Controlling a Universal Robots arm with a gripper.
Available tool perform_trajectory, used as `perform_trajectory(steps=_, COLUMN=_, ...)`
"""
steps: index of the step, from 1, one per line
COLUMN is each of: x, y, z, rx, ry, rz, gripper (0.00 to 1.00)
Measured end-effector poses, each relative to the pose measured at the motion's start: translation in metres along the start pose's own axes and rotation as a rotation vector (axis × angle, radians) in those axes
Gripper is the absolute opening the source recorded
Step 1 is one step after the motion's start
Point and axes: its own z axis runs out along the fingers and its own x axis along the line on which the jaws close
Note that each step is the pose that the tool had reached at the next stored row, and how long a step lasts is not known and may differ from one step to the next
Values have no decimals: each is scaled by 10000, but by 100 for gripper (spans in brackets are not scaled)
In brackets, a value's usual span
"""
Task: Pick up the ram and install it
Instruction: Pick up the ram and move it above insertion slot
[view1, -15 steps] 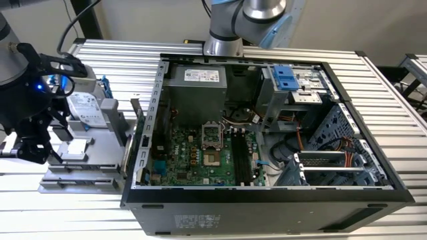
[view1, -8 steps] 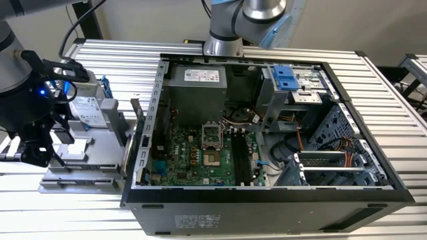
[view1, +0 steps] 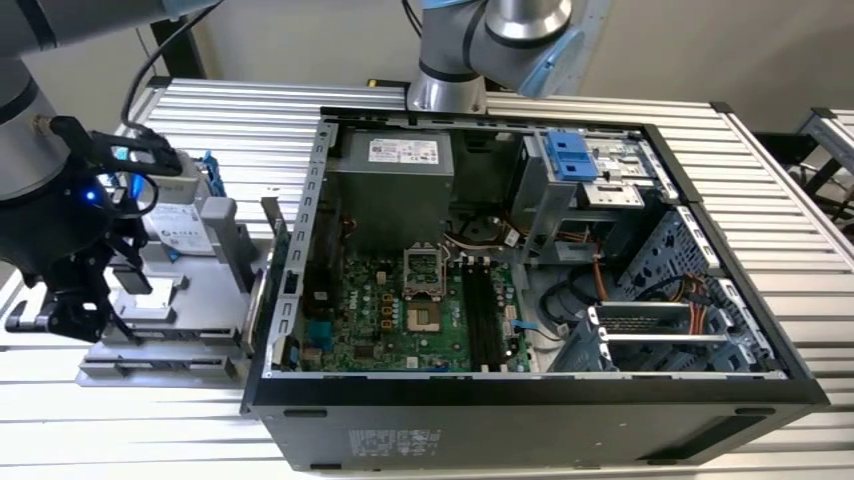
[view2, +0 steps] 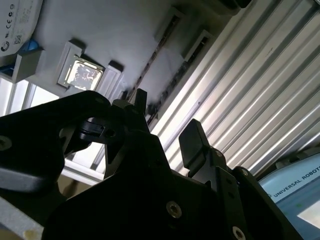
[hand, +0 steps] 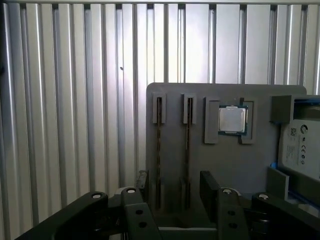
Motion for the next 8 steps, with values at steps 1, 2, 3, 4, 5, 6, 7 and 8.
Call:
perform_trajectory(steps=1, x=3, y=0, z=12, rx=1, ry=-1, rz=0, gripper=100)
perform_trajectory(steps=2, x=5, y=0, z=22, rx=2, ry=-2, rz=0, gripper=100)
perform_trajectory(steps=3, x=8, y=-1, z=32, rx=1, ry=-1, rz=0, gripper=100)
perform_trajectory(steps=4, x=11, y=-1, z=41, rx=0, ry=0, rz=0, gripper=100)
perform_trajectory(steps=5, x=15, y=-1, z=51, rx=0, ry=0, rz=0, gripper=100)
perform_trajectory(steps=6, x=17, y=-1, z=63, rx=1, ry=-1, rz=0, gripper=100)
perform_trajectory(steps=7, x=20, y=-1, z=74, rx=2, ry=-1, rz=0, gripper=100)
perform_trajectory(steps=8, x=22, y=-1, z=84, rx=1, ry=-1, rz=0, gripper=100)
